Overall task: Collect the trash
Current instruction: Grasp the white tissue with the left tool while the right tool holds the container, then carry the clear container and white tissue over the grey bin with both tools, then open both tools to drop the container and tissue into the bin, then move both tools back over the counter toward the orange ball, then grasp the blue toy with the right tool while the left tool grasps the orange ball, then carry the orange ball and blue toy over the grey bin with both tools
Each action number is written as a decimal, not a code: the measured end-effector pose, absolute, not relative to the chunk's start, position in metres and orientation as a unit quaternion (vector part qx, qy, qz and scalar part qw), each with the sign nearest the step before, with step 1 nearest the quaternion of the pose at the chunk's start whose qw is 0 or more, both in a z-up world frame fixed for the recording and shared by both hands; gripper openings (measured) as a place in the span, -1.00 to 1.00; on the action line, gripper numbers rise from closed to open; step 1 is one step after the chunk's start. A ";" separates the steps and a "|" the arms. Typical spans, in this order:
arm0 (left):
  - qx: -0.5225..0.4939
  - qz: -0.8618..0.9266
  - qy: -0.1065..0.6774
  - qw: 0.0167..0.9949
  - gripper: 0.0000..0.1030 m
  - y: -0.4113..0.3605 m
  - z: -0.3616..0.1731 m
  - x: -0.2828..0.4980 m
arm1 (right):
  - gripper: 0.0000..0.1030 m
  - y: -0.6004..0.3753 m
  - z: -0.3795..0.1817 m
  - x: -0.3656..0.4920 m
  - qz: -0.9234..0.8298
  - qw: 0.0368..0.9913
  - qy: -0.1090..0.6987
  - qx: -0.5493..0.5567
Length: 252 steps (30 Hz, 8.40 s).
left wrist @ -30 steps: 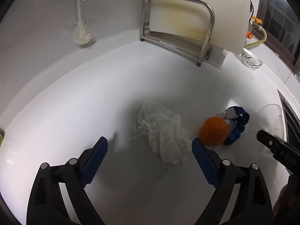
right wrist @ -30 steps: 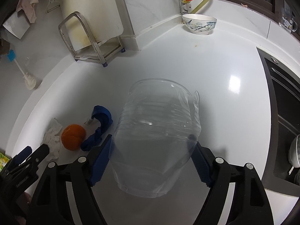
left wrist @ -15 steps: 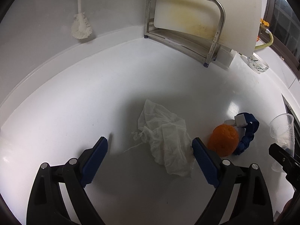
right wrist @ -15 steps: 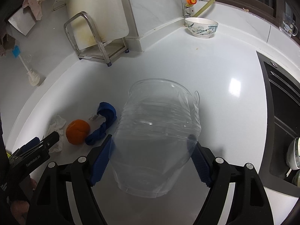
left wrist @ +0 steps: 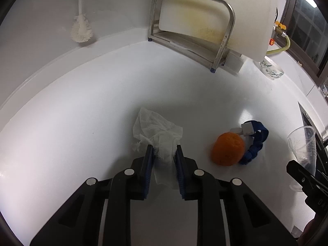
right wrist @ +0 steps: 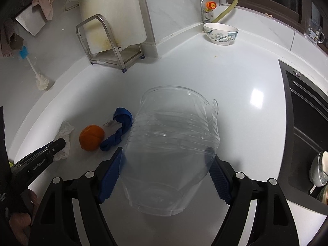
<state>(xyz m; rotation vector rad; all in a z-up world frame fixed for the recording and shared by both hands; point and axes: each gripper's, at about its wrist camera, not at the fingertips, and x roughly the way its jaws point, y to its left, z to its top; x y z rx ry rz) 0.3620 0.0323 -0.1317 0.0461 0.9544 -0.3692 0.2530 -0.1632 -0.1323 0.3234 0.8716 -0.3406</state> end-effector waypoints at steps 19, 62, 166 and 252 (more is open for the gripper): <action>0.033 -0.187 0.423 0.886 -0.58 0.051 -0.083 0.287 | 0.48 -0.140 -0.112 0.182 -0.136 0.887 0.410 0.159; 0.048 -0.191 0.429 0.882 -0.58 -0.052 -0.052 0.015 | 0.48 -0.203 -0.109 -0.053 -0.036 0.890 0.436 0.126; 0.058 -0.137 0.409 0.900 0.77 0.014 -0.054 0.258 | 0.52 -0.166 -0.104 0.192 -0.054 0.895 0.423 0.132; 0.073 -0.181 0.435 0.879 -0.50 -0.025 -0.092 0.270 | -0.82 -0.165 -0.112 0.176 -0.073 0.899 0.409 0.141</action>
